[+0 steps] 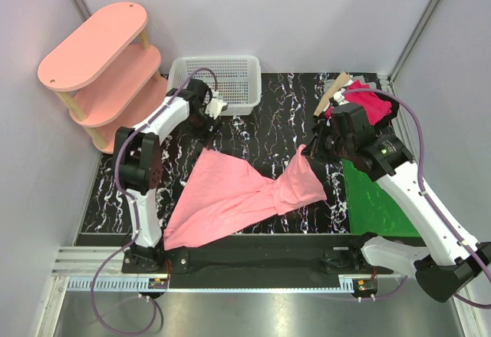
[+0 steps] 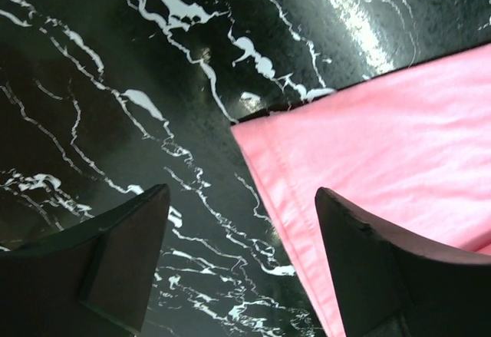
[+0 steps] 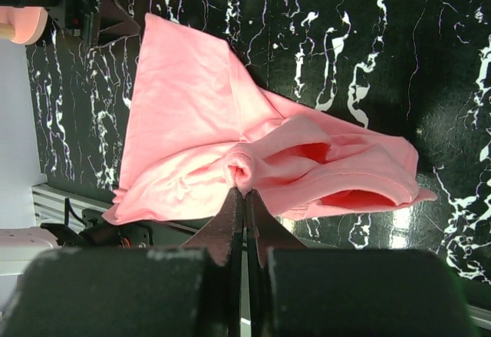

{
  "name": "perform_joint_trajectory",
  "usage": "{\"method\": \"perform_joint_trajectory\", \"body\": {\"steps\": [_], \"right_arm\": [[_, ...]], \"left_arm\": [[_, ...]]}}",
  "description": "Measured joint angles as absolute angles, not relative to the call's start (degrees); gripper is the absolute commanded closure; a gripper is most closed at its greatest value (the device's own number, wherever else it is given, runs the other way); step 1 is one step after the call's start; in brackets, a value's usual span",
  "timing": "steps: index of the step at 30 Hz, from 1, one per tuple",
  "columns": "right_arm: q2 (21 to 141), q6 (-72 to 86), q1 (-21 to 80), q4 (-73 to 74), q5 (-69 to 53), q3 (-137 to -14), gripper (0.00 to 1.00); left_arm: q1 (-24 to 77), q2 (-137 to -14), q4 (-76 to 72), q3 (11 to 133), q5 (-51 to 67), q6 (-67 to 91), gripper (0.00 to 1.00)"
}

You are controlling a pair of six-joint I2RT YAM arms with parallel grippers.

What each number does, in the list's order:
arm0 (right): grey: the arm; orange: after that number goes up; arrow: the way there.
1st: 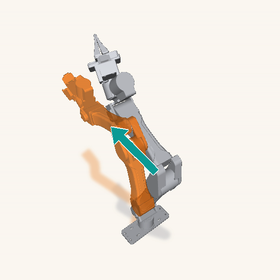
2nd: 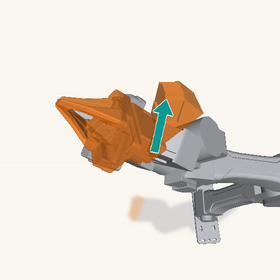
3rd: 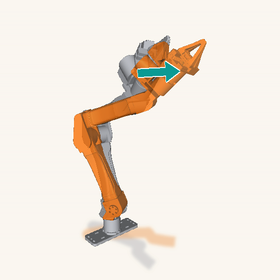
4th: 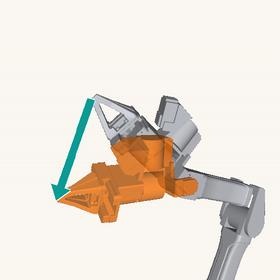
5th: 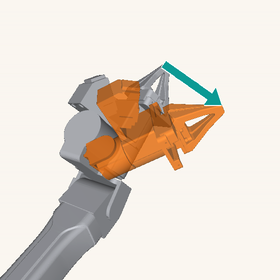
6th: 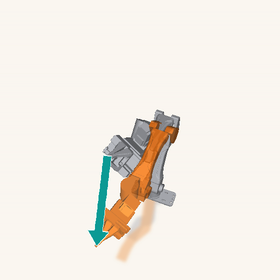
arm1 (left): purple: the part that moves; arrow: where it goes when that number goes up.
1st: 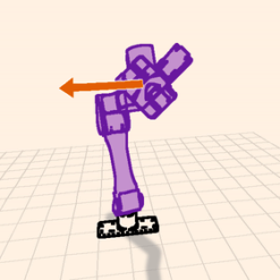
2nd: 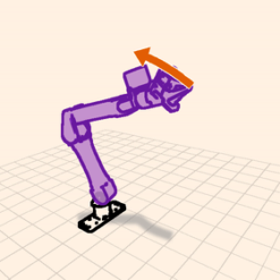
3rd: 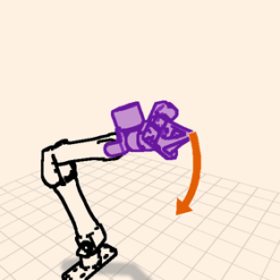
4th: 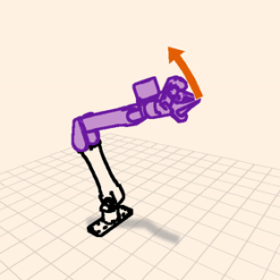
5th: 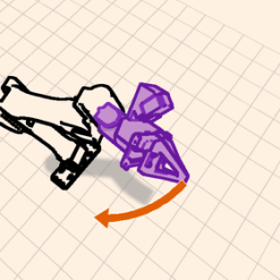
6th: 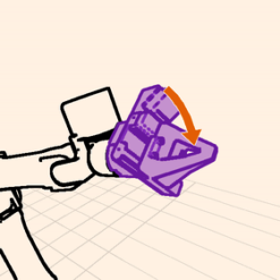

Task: Fold and stack the t-shirts
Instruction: Flatten the tshirt out

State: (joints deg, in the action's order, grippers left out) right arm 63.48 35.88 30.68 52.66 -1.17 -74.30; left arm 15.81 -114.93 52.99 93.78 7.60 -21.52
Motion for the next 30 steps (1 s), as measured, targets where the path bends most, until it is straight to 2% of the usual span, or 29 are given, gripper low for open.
{"method": "perform_joint_trajectory", "body": {"steps": [20, 23, 24, 26, 27, 30], "right_arm": [[62.1, 36.1, 30.7, 52.6, -1.2, -74.3, 1.0], [62.0, 36.2, 30.7, 52.6, -1.5, -74.3, 1.0], [61.9, 36.3, 30.7, 52.6, -1.7, -74.3, 1.0], [61.8, 36.4, 30.6, 52.6, -2.0, -74.3, 1.0], [61.7, 36.4, 30.6, 52.6, -2.1, -74.3, 1.0], [61.2, 36.5, 30.6, 52.6, -2.3, -74.3, 1.0]], "left_arm": [[17.2, -123.1, 53.5, 95.0, 7.7, -20.8, 0.46], [17.2, -124.3, 53.8, 96.6, 7.6, -20.4, 0.61], [17.2, -124.5, 53.7, 97.0, 7.7, -20.4, 0.73], [17.2, -124.9, 53.7, 97.6, 7.8, -20.2, 0.84], [17.2, -124.9, 53.7, 97.6, 7.9, -19.9, 0.99], [17.2, -124.9, 54.0, 97.6, 8.3, -19.6, 1.0]]}}
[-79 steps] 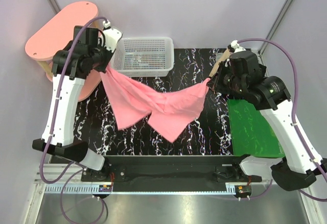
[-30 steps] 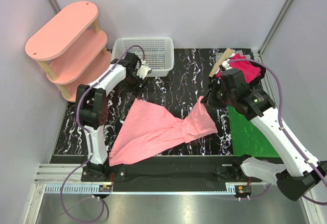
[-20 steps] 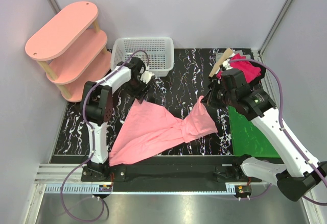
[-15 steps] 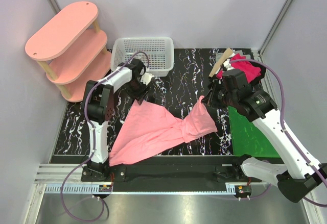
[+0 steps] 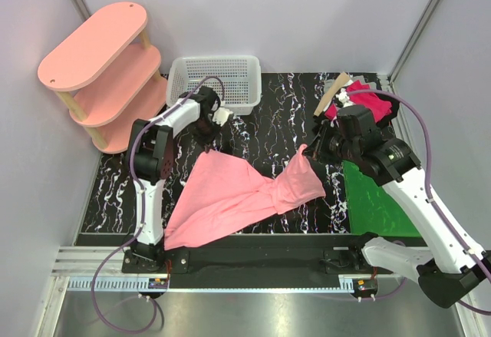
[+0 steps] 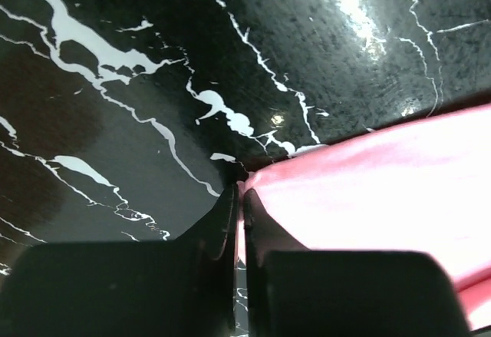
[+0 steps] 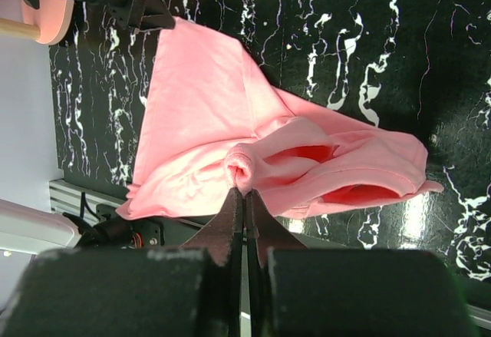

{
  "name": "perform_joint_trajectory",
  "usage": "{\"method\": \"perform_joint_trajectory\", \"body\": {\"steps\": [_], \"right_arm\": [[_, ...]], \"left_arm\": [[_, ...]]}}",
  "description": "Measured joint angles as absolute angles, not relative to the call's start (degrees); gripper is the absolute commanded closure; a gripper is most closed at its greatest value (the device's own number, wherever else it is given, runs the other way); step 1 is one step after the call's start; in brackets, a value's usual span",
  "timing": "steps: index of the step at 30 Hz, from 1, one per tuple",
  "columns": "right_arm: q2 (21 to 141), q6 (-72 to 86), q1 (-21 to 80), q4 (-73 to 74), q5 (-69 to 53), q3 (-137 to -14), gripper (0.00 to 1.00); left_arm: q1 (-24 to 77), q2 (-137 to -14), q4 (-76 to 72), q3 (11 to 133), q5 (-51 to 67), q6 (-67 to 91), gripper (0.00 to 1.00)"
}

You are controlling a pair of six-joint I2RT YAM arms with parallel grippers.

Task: Fold and stack the t-shirts
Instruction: Flatten the tshirt out

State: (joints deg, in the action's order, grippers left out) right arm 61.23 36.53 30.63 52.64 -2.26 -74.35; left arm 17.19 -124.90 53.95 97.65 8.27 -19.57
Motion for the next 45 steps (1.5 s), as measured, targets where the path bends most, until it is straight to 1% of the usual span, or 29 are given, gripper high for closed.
{"method": "perform_joint_trajectory", "body": {"steps": [5, 9, 11, 12, 16, 22, 26, 30, 32, 36, 40, 43, 45], "right_arm": [[60.7, 36.5, 30.6, 53.0, -2.2, -74.7, 1.0], [61.3, 35.6, 30.6, 54.6, -1.9, -78.2, 1.0], [62.0, 34.8, 30.6, 55.5, -1.1, -81.2, 1.0], [62.3, 34.3, 30.6, 55.7, -0.8, -82.8, 1.0], [62.7, 33.1, 30.6, 56.0, -0.1, -87.2, 1.0], [61.6, 32.3, 30.6, 60.1, 0.8, -90.7, 1.0], [60.9, 31.4, 30.6, 65.3, 2.1, -98.5, 1.0], [57.5, 31.3, 30.6, 68.3, 1.8, -107.0, 1.0], [55.3, 31.6, 30.6, 69.3, 0.5, -108.6, 1.0], [49.9, 33.1, 30.6, 72.7, -3.4, -109.5, 1.0], [48.6, 35.2, 30.6, 75.2, -6.3, -109.5, 1.0], [48.6, 36.6, 30.6, 76.4, -7.2, -109.1, 1.0], [48.1, 37.3, 30.6, 76.2, -7.1, -107.4, 1.0]], "left_arm": [[17.1, -122.8, 54.7, 95.9, 8.4, -20.1, 1.0], [15.6, -115.5, 59.2, 96.3, 7.8, -20.9, 1.0], [14.1, -111.3, 62.5, 99.6, 7.2, -21.3, 1.0], [13.0, -108.8, 64.8, 103.4, 6.9, -21.6, 1.0], [9.0, -99.2, 67.0, 113.9, 5.9, -22.3, 1.0], [8.3, -84.1, 72.5, 115.0, 2.8, -23.7, 1.0], [8.6, -80.2, 77.0, 117.7, -0.5, -24.4, 1.0], [8.6, -79.6, 78.5, 126.1, -2.1, -24.3, 1.0], [8.6, -77.3, 77.7, 128.6, -2.7, -24.3, 1.0], [8.6, -67.0, 77.8, 127.4, -4.2, -24.7, 1.0], [8.6, -56.8, 78.1, 124.2, -5.2, -26.4, 1.0], [8.6, -54.1, 78.4, 123.3, -5.2, -27.5, 1.0], [8.6, -54.1, 77.9, 120.6, -5.2, -27.9, 1.0]]}}
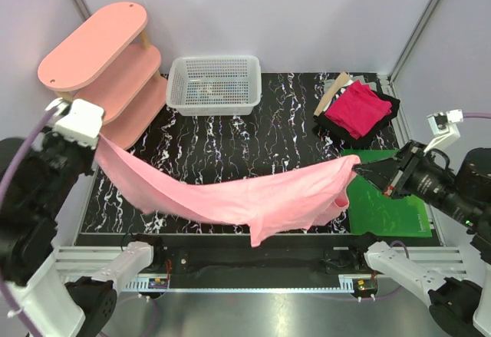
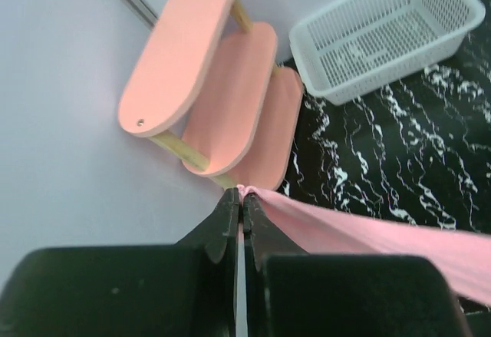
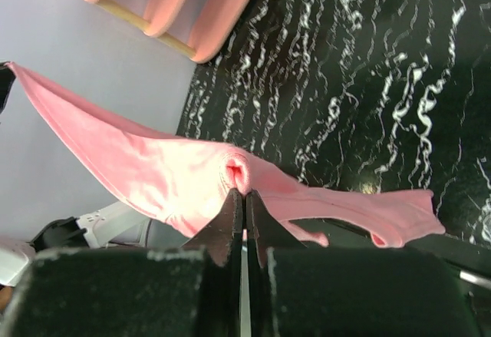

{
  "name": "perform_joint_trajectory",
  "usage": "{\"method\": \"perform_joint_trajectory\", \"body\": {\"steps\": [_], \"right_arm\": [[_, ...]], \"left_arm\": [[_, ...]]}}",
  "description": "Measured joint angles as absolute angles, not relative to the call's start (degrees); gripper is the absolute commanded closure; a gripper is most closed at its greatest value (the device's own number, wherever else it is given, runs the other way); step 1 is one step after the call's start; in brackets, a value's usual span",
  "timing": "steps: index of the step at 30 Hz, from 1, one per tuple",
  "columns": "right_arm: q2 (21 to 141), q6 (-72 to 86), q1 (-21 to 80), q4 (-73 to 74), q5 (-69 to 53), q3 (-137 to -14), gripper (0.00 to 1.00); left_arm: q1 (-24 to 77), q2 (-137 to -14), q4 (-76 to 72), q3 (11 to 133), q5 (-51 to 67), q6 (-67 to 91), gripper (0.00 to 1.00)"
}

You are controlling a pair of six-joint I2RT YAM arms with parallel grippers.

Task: Fold and stack the t-shirts
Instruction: Flatten the tshirt out

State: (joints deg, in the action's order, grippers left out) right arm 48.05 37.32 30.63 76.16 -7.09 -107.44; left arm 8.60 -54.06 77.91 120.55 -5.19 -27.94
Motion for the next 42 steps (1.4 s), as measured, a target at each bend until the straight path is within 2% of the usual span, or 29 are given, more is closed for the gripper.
{"method": "perform_joint_trajectory", "body": {"steps": [6, 9, 11, 14, 20, 27, 28, 29, 30, 32, 34, 35, 36, 38, 41, 42], "right_arm": [[48.4, 38.0, 30.6, 73.9, -4.8, -98.4, 1.0], [52.6, 37.3, 30.6, 70.4, -2.0, -93.9, 1.0], [58.2, 36.2, 30.4, 66.0, 0.2, -90.0, 1.0], [67.1, 34.7, 27.5, 60.4, 0.1, -86.3, 1.0], [86.8, 33.0, 14.2, 49.2, -3.6, -81.7, 1.0], [98.7, 32.4, 7.1, 43.4, -7.4, -83.8, 1.0], [100.0, 32.4, 7.1, 42.6, -7.9, -84.2, 0.97], [101.2, 32.4, 7.1, 41.9, -8.5, -84.5, 0.84], [102.3, 32.4, 7.1, 41.5, -8.9, -84.8, 0.67], [104.9, 32.2, 7.2, 41.2, -9.4, -86.0, 0.44], [107.2, 32.1, 7.2, 40.9, -9.5, -87.4, 0.3], [108.4, 31.7, 7.2, 40.9, -9.1, -88.2, 0.08], [109.2, 31.4, 7.2, 40.8, -8.5, -88.8, 0.04], [109.6, 30.9, 7.2, 41.0, -6.7, -89.0, 0.05], [108.1, 30.3, 7.2, 41.4, -4.4, -87.9, 0.37], [107.1, 30.0, 7.2, 41.5, -4.1, -87.0, 0.54]], "left_arm": [[8.6, -57.5, 76.4, 101.3, -4.4, -29.0, 1.0], [8.6, -65.5, 71.2, 91.4, -4.5, -29.6, 1.0], [8.6, -70.5, 68.8, 89.5, -4.8, -29.8, 1.0], [8.6, -83.0, 63.5, 89.1, -5.7, -29.9, 1.0], [8.6, -103.3, 57.2, 94.0, -9.3, -30.2, 1.0], [8.6, -112.1, 54.0, 100.5, -12.6, -30.9, 1.0], [8.6, -112.5, 53.6, 100.7, -12.8, -31.1, 1.0], [8.6, -112.9, 53.1, 100.8, -13.0, -31.3, 1.0], [8.6, -113.2, 52.9, 100.9, -13.2, -31.4, 1.0], [8.6, -113.7, 52.4, 100.9, -13.5, -31.7, 1.0], [8.6, -114.1, 52.3, 100.9, -13.7, -31.8, 1.0], [8.6, -114.3, 52.1, 100.9, -13.8, -32.0, 1.0], [8.6, -114.4, 51.9, 100.9, -13.9, -32.1, 1.0], [8.6, -114.4, 51.7, 100.9, -13.9, -32.2, 1.0], [8.6, -114.4, 50.9, 100.8, -13.9, -32.4, 1.0], [8.6, -114.4, 50.7, 100.7, -13.9, -32.5, 1.0]]}}
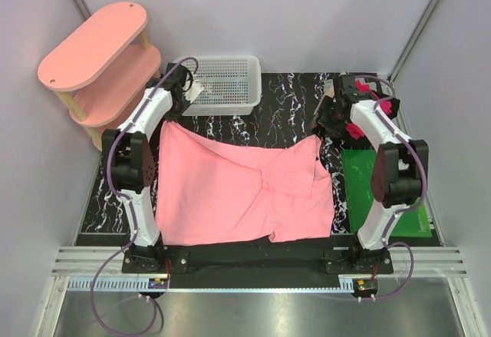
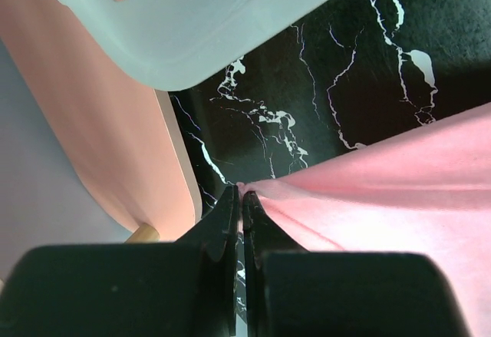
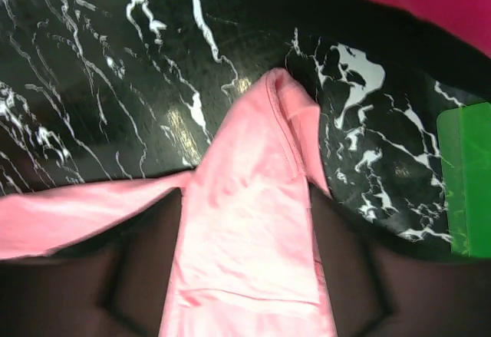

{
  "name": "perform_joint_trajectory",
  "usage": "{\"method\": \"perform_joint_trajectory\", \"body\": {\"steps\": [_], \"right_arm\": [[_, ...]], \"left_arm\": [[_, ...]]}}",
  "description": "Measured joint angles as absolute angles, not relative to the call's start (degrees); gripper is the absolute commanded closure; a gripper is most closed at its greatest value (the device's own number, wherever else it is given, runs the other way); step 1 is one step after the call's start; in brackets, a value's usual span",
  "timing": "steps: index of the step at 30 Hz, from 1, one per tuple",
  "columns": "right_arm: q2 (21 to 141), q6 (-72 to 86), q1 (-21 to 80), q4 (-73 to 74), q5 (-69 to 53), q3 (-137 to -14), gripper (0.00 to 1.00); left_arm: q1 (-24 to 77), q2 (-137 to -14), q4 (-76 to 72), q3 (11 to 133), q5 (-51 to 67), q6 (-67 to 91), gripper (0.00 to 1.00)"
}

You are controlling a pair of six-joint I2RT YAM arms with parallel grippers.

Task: Fold and stack the t-shirts
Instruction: Flatten the tshirt out

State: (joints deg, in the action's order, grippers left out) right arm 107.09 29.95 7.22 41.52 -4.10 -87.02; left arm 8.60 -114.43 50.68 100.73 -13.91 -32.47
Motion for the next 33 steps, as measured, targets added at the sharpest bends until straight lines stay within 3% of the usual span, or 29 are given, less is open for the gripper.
{"method": "perform_joint_trajectory", "body": {"steps": [2, 8, 33], "right_arm": [[103.1, 30.2, 7.2, 40.6, -4.3, -82.9, 0.6], [94.1, 30.7, 7.4, 40.1, -5.7, -72.8, 0.56], [104.2, 31.2, 7.4, 32.8, -10.2, -67.1, 0.58]], "left_arm": [[8.6, -114.4, 50.3, 100.3, -13.9, -32.6, 1.0], [8.6, -113.6, 49.6, 97.6, -13.8, -32.5, 1.0], [9.2, -108.4, 48.3, 93.3, -13.3, -32.5, 1.0]]}}
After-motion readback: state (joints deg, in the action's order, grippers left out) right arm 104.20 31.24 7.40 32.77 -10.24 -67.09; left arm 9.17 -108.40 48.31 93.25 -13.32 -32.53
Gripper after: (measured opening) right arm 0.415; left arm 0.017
